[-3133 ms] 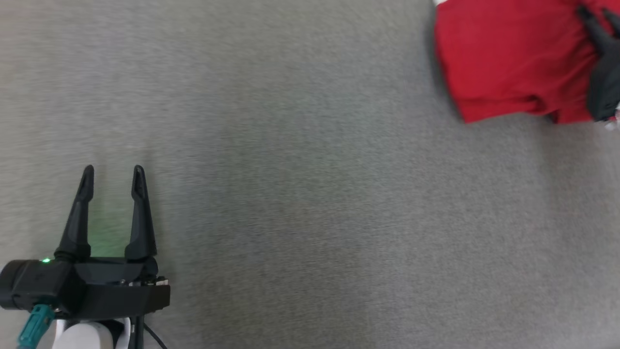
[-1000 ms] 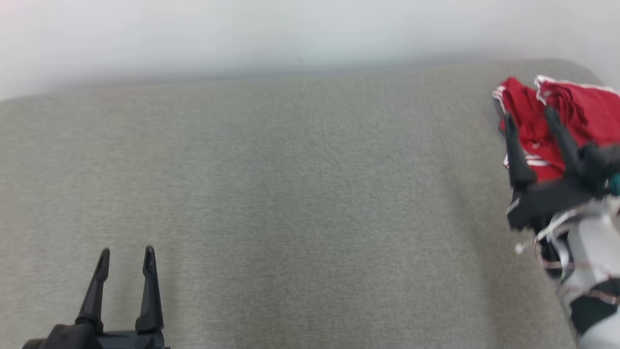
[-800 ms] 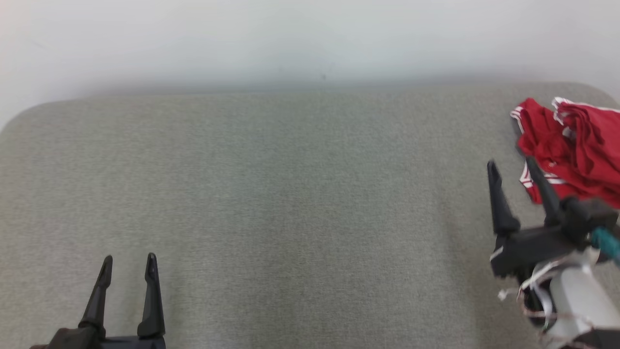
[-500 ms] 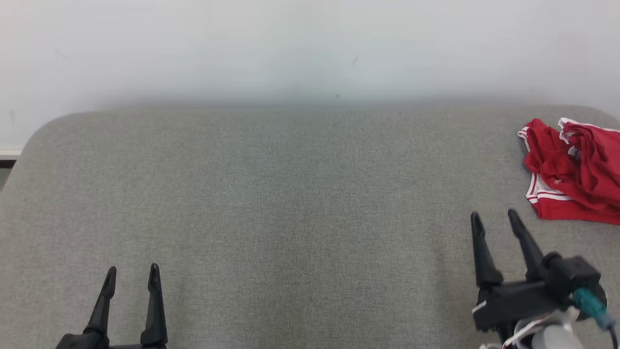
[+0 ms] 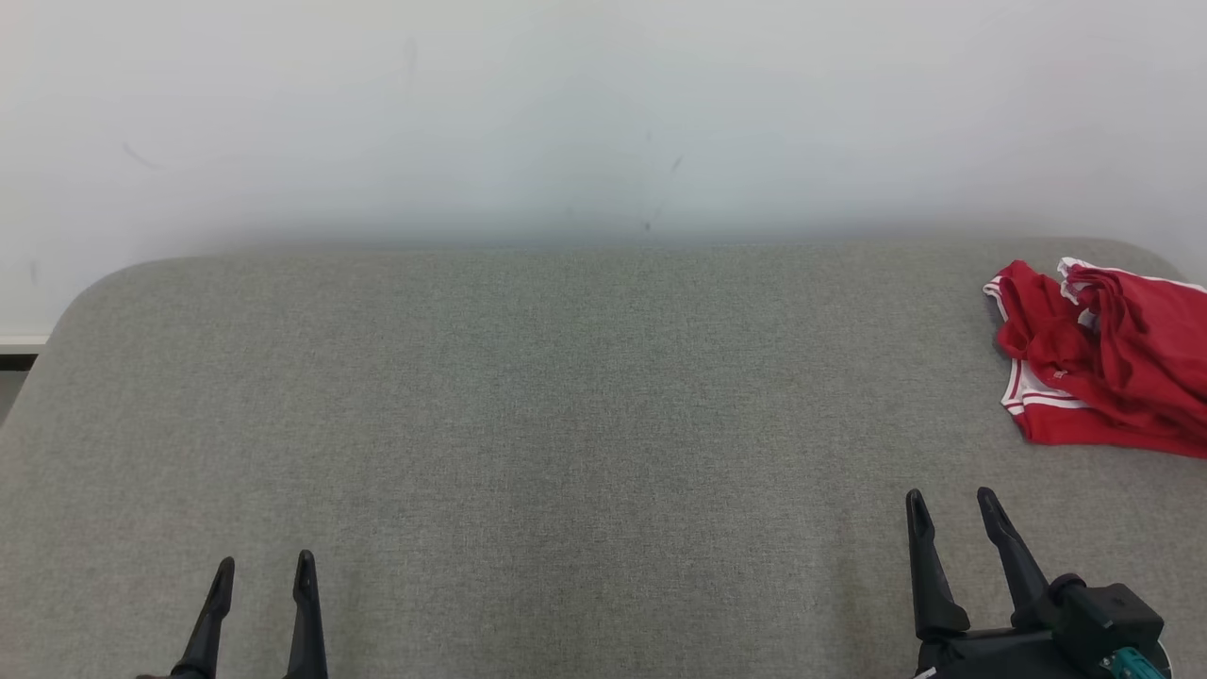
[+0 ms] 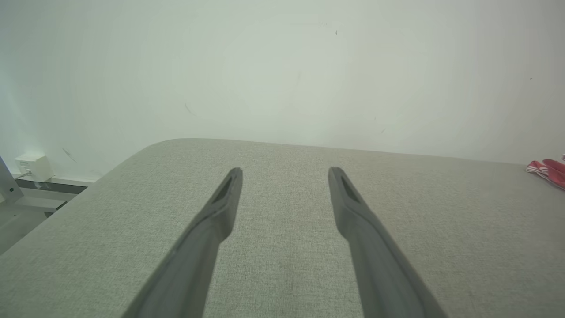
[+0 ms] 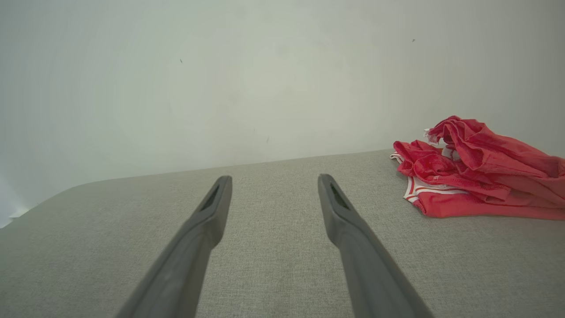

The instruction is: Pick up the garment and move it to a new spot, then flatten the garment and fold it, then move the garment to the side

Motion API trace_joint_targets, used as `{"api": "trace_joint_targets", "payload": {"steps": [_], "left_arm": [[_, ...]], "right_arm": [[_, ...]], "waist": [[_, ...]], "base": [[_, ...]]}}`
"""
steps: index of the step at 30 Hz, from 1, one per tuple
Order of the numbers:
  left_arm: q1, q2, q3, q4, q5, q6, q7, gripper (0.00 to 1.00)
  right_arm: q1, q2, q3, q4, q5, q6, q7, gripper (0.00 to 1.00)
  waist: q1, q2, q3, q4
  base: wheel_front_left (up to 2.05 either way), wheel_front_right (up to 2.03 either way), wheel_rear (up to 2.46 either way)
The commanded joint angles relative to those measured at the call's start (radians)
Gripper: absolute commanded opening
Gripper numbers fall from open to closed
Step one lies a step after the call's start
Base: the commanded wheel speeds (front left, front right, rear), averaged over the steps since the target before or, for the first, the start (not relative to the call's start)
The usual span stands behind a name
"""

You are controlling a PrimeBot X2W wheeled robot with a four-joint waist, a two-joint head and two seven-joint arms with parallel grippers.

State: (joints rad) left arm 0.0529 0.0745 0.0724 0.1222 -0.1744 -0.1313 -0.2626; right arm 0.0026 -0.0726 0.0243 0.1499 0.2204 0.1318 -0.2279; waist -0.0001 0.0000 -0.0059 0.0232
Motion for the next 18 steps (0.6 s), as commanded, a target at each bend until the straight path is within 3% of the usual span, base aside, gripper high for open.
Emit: {"api": "trace_joint_targets", "payload": {"steps": [1,13,14,18], "left_arm": [[0.008,0.000,0.000,0.004,0.000,0.002,-0.003,1.00],[0.007,0.010,-0.002,0.009,0.009,0.002,-0.003,1.00],[0.003,0.005,-0.002,0.010,0.003,0.000,0.000,0.00],[0.009,-0.004,-0.003,0.046,-0.007,-0.001,0.004,0.00]], "right_arm": [[0.007,0.005,-0.001,-0.005,-0.009,-0.003,0.005,1.00],[0.018,0.016,0.000,-0.014,-0.013,-0.003,0.005,1.00],[0.009,0.015,0.000,-0.010,-0.002,0.000,0.007,0.00],[0.026,0.017,0.002,0.021,0.007,0.000,0.009,0.00]], "waist": [[0.0001,0.0000,-0.001,-0.001],[0.0001,0.0000,-0.001,-0.005],[0.0001,0.0000,-0.001,-0.005],[0.0001,0.0000,-0.001,-0.006]], "base": [[0.00,0.00,0.00],[0.00,0.00,0.00],[0.00,0.00,0.00],[0.00,0.00,0.00]]}}
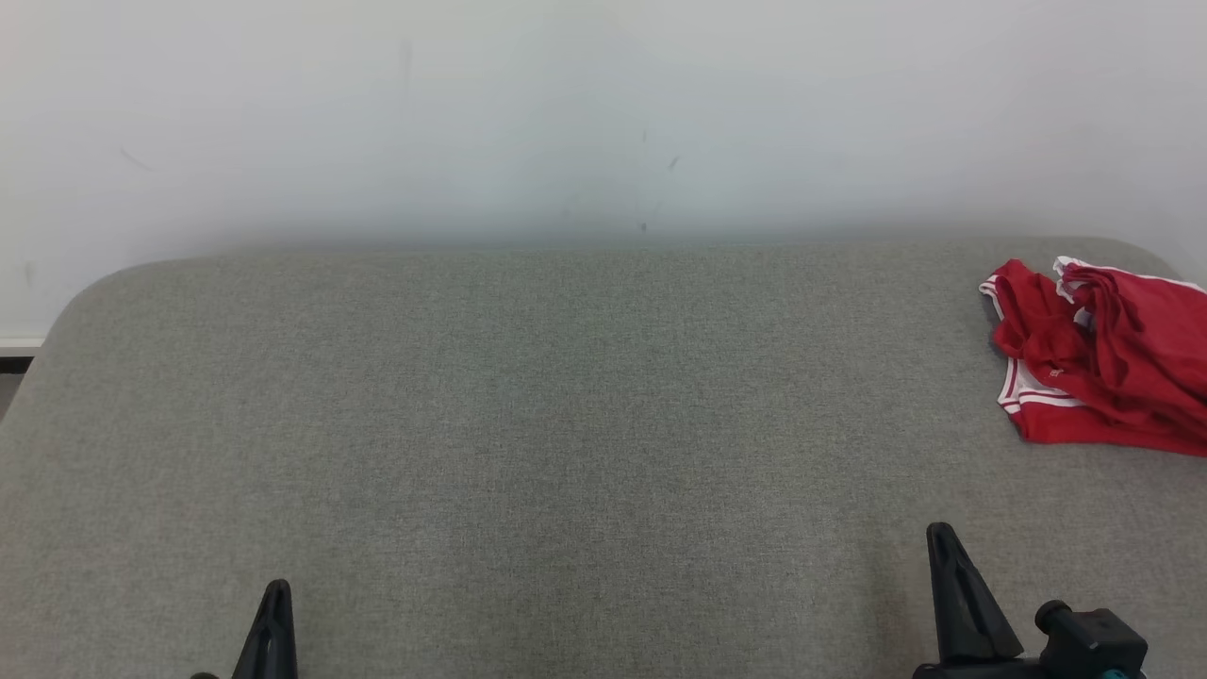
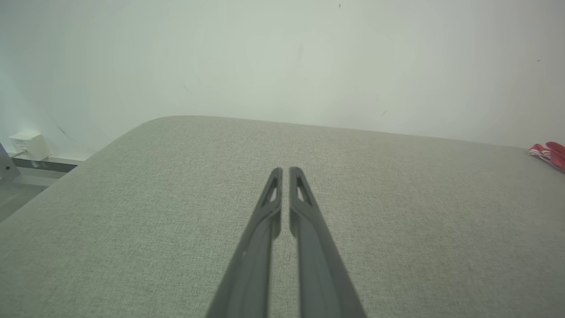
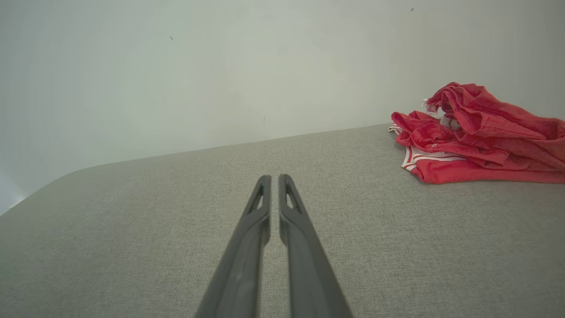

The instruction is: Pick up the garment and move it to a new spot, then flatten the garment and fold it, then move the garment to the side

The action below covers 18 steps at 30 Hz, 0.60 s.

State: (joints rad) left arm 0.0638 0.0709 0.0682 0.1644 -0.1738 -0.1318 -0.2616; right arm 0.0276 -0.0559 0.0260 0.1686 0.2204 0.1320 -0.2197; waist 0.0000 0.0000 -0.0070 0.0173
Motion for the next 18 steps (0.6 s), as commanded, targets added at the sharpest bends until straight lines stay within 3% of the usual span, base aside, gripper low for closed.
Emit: {"api": "trace_joint_targets", "payload": {"steps": [1,18], "left_arm": [[-0.005,-0.001,0.003,0.006,-0.028,0.000,0.009,0.00],[-0.044,-0.005,0.013,0.020,-0.343,0.000,0.091,0.00]], "right_arm": [[0.000,0.000,-0.001,0.002,0.027,0.000,0.004,0.00],[-0.033,-0.008,-0.022,0.018,0.343,0.000,0.070,0.00]], "waist": [[0.0000,0.0000,0.000,0.000],[0.0000,0.0000,0.001,-0.003]], "base": [[0.00,0.00,0.00],[0.00,0.00,0.00]]}}
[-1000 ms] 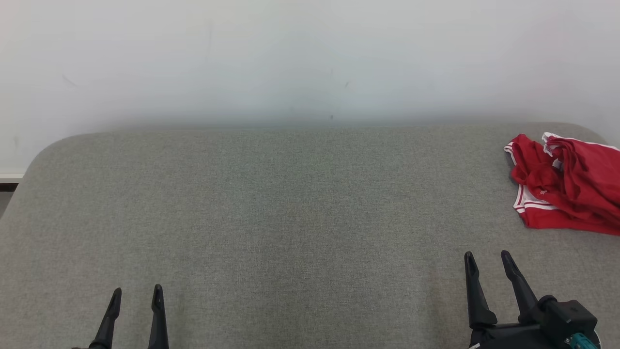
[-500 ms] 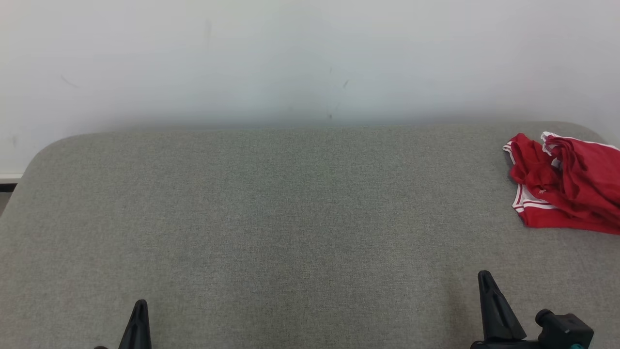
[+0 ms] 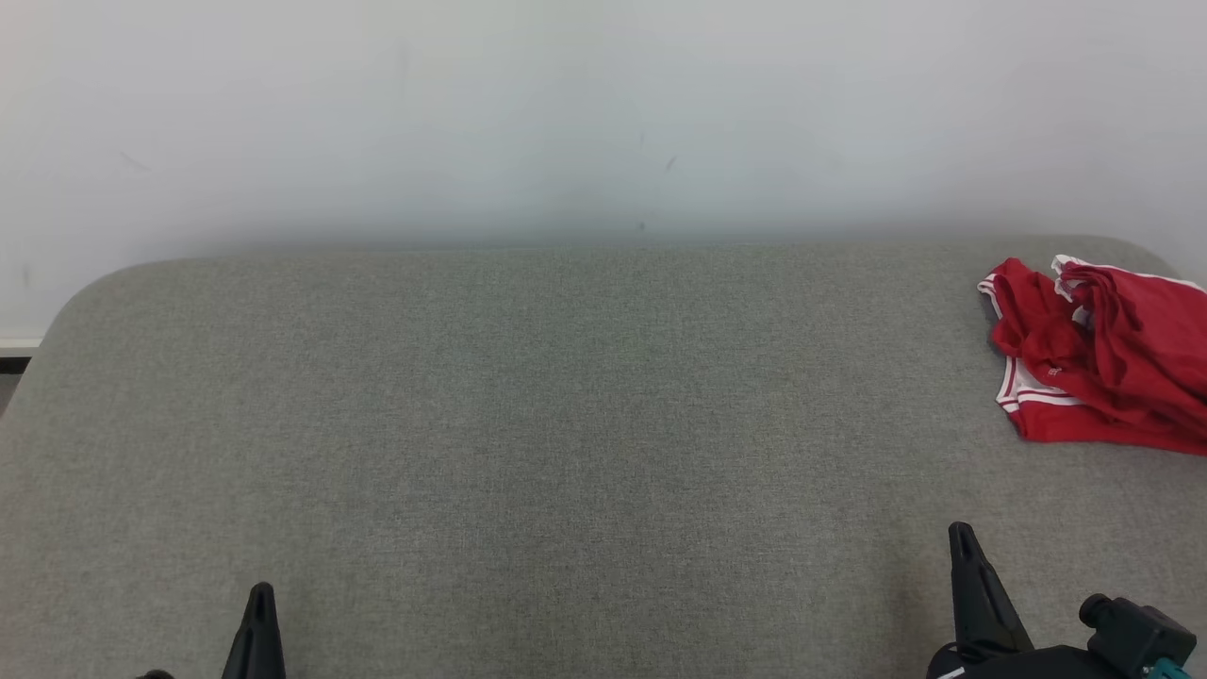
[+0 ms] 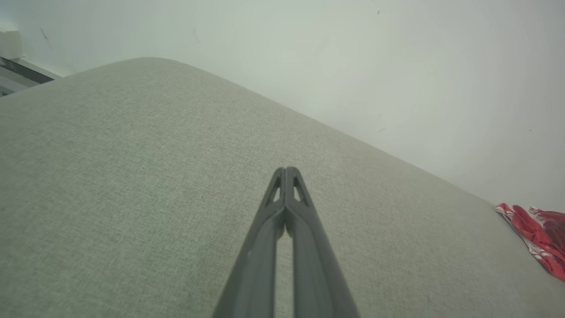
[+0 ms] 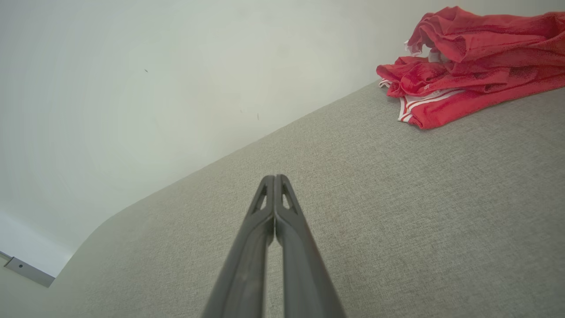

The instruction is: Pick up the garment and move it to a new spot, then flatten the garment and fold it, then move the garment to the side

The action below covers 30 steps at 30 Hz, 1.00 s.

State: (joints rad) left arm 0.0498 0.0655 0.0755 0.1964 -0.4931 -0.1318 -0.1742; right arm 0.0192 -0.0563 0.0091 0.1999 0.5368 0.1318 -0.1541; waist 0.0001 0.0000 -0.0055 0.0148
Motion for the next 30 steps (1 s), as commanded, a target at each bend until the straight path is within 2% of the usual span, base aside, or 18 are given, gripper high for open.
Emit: {"api": "trace_joint_targets", "payload": {"steps": [1,30], "left_arm": [[-0.032,0.000,0.006,-0.011,-0.041,0.000,0.008,0.00],[-0.084,-0.006,0.018,0.010,-0.450,0.001,0.114,0.00]], "right_arm": [[-0.026,-0.008,-0.006,-0.013,0.043,0.000,0.008,0.00],[-0.068,-0.012,-0.040,0.008,0.445,-0.001,0.098,0.00]], "waist": [[-0.0001,0.0000,0.000,0.000],[-0.0001,0.0000,0.002,-0.004]], "base": [[0.00,0.00,0.00],[0.00,0.00,0.00]]}}
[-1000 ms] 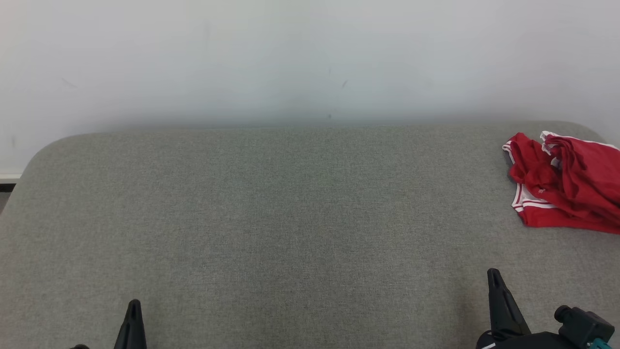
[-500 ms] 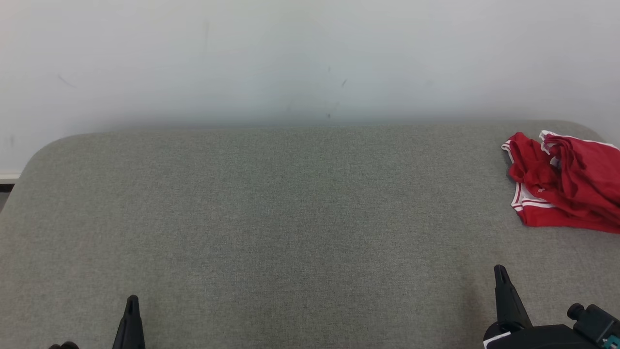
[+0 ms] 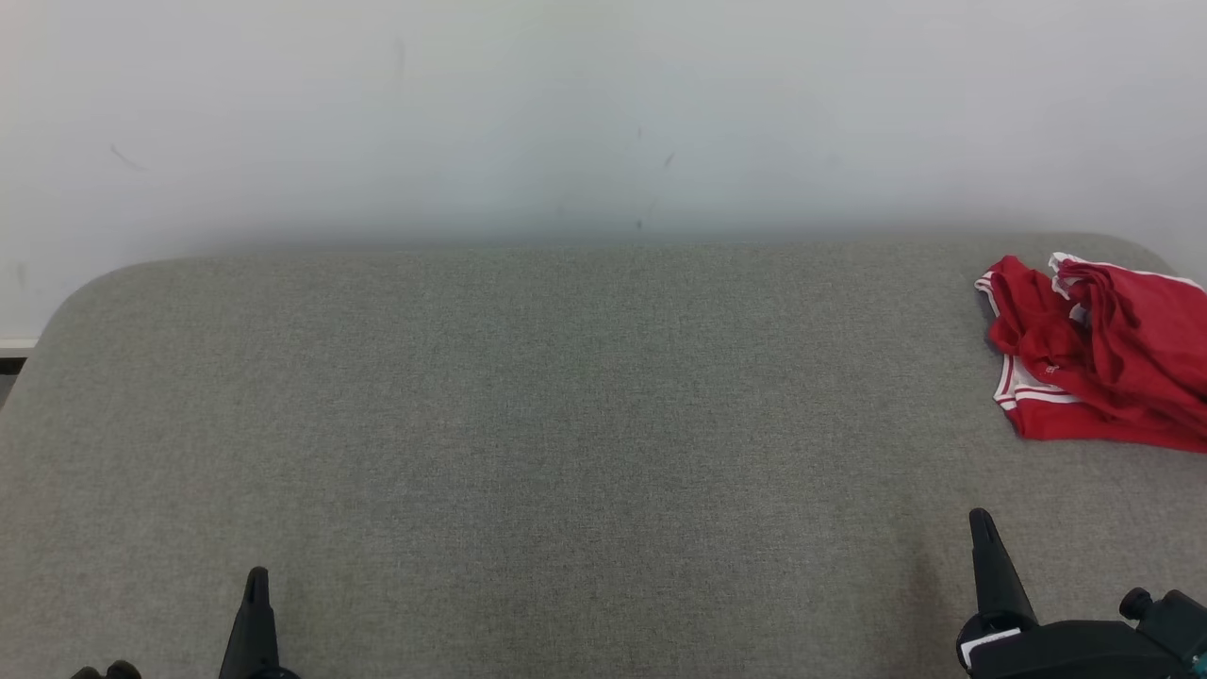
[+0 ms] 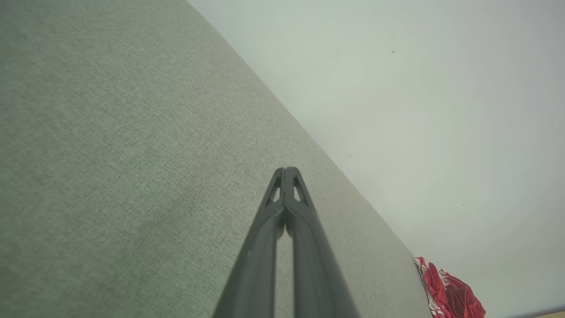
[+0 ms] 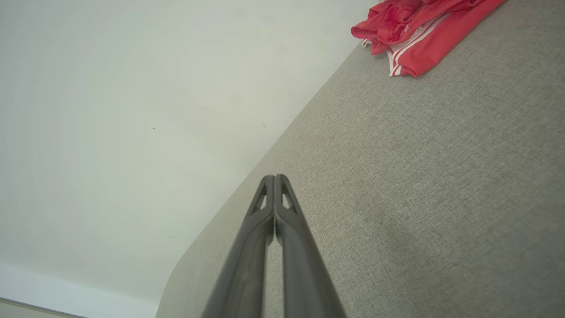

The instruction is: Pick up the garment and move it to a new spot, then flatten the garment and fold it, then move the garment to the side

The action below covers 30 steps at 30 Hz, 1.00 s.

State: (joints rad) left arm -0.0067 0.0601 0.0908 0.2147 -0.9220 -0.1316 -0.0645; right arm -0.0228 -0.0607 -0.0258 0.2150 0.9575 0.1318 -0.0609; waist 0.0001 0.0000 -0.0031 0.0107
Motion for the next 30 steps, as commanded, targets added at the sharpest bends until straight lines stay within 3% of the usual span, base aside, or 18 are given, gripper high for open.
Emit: {"api": "trace_joint_targets", "payload": {"steps": [1,30], "left_arm": [[-0.030,-0.001,0.003,-0.008,-0.034,0.001,0.008,0.00],[-0.066,-0.005,0.014,0.009,-0.329,0.001,0.085,0.00]], "right_arm": [[-0.027,-0.008,-0.006,-0.007,0.037,-0.001,0.008,0.00],[-0.055,-0.006,-0.036,0.008,0.321,-0.001,0.078,0.00]], "waist": [[-0.0001,0.0000,0.000,0.000],[-0.0001,0.0000,0.002,-0.004]], "base": [[0.00,0.00,0.00],[0.00,0.00,0.00]]}}
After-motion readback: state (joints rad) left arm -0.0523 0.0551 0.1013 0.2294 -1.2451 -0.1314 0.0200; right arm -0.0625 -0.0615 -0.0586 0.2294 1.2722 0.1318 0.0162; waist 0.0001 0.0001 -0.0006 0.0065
